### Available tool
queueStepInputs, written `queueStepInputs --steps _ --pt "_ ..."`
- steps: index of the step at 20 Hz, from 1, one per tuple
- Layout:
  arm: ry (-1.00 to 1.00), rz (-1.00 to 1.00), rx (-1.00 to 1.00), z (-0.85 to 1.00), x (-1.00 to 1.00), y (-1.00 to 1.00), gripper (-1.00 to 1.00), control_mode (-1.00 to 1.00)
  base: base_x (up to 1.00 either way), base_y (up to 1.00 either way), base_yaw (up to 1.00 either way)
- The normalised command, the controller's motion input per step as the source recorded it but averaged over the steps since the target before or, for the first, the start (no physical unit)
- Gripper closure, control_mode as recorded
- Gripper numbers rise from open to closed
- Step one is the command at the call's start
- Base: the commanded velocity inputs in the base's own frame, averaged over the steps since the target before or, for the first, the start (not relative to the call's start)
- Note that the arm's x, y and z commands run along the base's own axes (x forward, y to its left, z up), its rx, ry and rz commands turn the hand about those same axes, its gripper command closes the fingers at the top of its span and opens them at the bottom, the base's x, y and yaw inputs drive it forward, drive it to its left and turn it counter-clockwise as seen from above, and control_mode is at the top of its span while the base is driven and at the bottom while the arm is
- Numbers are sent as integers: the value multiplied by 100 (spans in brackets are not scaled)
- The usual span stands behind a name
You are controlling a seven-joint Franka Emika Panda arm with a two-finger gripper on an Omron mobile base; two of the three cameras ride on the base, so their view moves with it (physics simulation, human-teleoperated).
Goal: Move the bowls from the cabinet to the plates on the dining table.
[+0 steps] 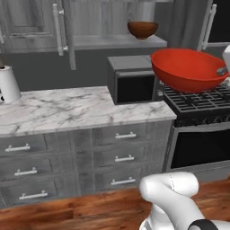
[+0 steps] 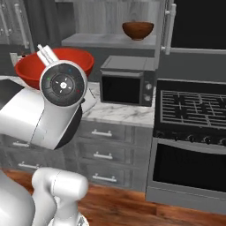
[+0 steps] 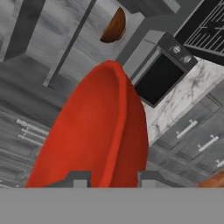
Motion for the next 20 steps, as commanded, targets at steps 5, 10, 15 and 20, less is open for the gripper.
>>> queueStepInputs --steps 5,10,15,20 --pt "0 0 0 0 0 0 100 100 -62 1 0" --pt "0 0 0 0 0 0 100 100 -62 0 0" --pt "0 0 0 0 0 0 100 100 -62 0 0" --pt "0 0 0 0 0 0 100 100 -62 0 0"
